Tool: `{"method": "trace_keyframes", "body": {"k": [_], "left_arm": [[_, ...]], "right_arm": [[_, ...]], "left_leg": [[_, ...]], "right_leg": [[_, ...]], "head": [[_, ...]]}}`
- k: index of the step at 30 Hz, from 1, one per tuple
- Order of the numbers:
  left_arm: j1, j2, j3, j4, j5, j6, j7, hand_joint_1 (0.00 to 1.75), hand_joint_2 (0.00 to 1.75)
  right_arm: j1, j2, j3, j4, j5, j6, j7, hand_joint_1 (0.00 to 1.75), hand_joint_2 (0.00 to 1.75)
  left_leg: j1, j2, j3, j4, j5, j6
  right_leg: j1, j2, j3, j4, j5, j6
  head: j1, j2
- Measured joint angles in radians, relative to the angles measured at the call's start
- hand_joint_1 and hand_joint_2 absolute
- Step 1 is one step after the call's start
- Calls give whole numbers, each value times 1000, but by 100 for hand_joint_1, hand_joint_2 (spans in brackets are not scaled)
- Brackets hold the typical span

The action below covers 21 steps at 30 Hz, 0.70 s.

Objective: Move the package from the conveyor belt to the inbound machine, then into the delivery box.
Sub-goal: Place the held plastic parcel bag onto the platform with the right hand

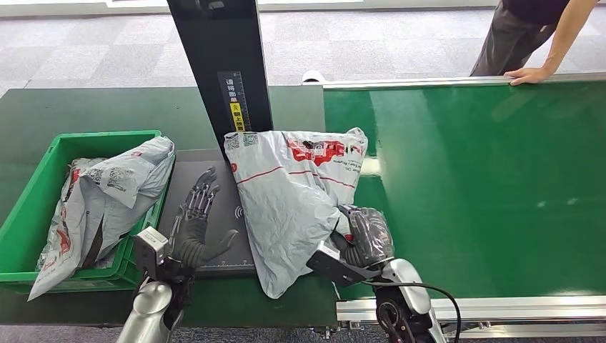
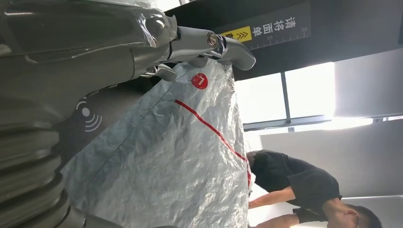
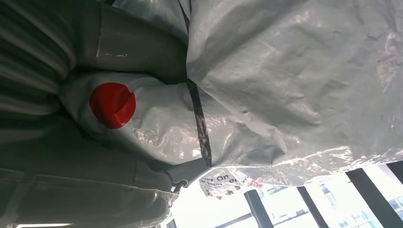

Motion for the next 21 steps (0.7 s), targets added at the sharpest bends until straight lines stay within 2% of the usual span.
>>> {"method": "trace_keyframes", "body": {"k": [4,6,8,10,15,18,19,21], "left_arm": [[0,-1,0,0,-3,-3,0,0,175],[0,-3,1,0,-7,-6,0,0,175],[0,-6,1,0,-11,-7,0,0,175],[0,-10,1,0,-14,-7,0,0,175],[-3,-19,1,0,-21,-9,0,0,175],[-5,-23,1,0,-22,-10,0,0,175],[-6,-24,1,1,-23,-10,0,0,175],[-9,-27,1,2,-24,-14,0,0,175]], "right_arm": [[-5,1,3,14,-11,-4,14,171,175],[-12,2,2,30,-21,-11,30,151,175],[-20,6,-1,49,-35,-21,43,120,175],[-27,13,-7,68,-50,-29,53,100,175],[-42,29,-23,108,-78,-26,60,87,175],[-48,35,-27,127,-91,-18,50,58,175],[-50,37,-27,133,-95,-16,43,52,175],[-54,41,-27,144,-111,-7,17,52,175]], "left_leg": [[0,0,0,0,0,0],[0,0,0,0,0,0],[0,0,0,0,0,0],[0,0,0,0,0,0],[0,0,0,0,0,0],[0,0,0,0,0,0],[0,0,0,0,0,0],[0,0,0,0,0,0]], "right_leg": [[0,0,0,0,0,0],[0,0,0,0,0,0],[0,0,0,0,0,0],[0,0,0,0,0,0],[0,0,0,0,0,0],[0,0,0,0,0,0],[0,0,0,0,0,0],[0,0,0,0,0,0]], "head": [[0,0],[0,0],[0,0],[0,0],[0,0],[0,0],[0,0],[0,0]]}}
